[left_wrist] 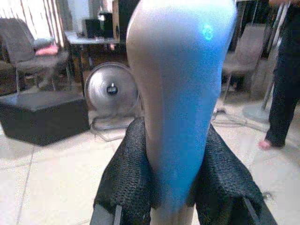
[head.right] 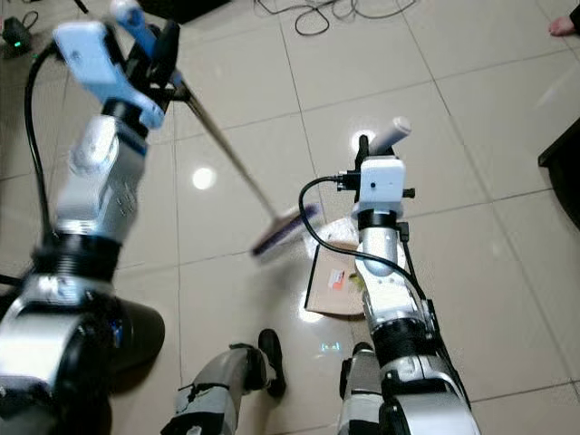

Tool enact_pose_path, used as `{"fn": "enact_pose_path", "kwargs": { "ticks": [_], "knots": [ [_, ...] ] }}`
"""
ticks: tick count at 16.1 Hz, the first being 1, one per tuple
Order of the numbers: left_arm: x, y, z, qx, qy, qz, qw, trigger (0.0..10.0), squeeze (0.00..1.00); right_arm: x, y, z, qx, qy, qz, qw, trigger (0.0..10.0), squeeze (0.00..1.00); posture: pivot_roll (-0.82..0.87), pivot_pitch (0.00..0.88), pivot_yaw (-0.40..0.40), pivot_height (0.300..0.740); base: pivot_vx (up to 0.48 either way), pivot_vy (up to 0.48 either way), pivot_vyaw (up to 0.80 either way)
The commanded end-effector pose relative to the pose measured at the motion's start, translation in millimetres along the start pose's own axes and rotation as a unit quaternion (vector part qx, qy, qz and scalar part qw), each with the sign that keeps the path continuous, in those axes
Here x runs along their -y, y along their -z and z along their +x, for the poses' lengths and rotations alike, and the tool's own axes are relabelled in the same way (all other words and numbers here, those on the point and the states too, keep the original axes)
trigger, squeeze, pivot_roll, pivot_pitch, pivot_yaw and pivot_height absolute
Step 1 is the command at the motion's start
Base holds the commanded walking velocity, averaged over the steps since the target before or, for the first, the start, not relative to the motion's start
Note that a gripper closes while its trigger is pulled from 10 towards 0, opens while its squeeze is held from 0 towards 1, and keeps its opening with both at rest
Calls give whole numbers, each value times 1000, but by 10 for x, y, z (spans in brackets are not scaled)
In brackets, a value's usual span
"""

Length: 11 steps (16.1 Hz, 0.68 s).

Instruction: Sweep floor

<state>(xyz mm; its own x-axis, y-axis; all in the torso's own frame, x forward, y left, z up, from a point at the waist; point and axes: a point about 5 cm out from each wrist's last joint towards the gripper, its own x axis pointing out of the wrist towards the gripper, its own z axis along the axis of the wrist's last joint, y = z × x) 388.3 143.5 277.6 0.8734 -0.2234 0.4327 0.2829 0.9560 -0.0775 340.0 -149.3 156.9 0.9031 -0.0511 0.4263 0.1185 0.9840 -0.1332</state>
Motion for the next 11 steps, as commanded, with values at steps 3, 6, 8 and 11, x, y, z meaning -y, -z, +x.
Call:
{"fn": "enact_pose_path", "kwargs": {
  "ticks": [3, 6, 8, 11],
  "knots": [
    [-256, 213, -155, -70, -28, 18, 997, 10000, 0, 17, -225, -48, 10, -4, 44, 999, 10000, 0, -60, 146, 140, 740, 0, 0, 0],
    [-441, 297, -327, -99, -50, 73, 991, 10000, 0, 47, -516, -64, 3, -26, 83, 996, 10000, 0, -68, 103, 118, 740, 0, 0, 0],
    [-406, 371, -520, -111, -3, 58, 992, 10000, 0, 112, -671, -91, -9, -31, 85, 996, 10000, 0, -74, 78, 102, 740, 0, 0, 0],
    [-381, 569, -950, -144, -24, 67, 987, 10000, 0, 224, -926, -66, -38, -45, 93, 994, 10000, 0, -85, 52, 79, 740, 0, 0, 0]
  ]
}}
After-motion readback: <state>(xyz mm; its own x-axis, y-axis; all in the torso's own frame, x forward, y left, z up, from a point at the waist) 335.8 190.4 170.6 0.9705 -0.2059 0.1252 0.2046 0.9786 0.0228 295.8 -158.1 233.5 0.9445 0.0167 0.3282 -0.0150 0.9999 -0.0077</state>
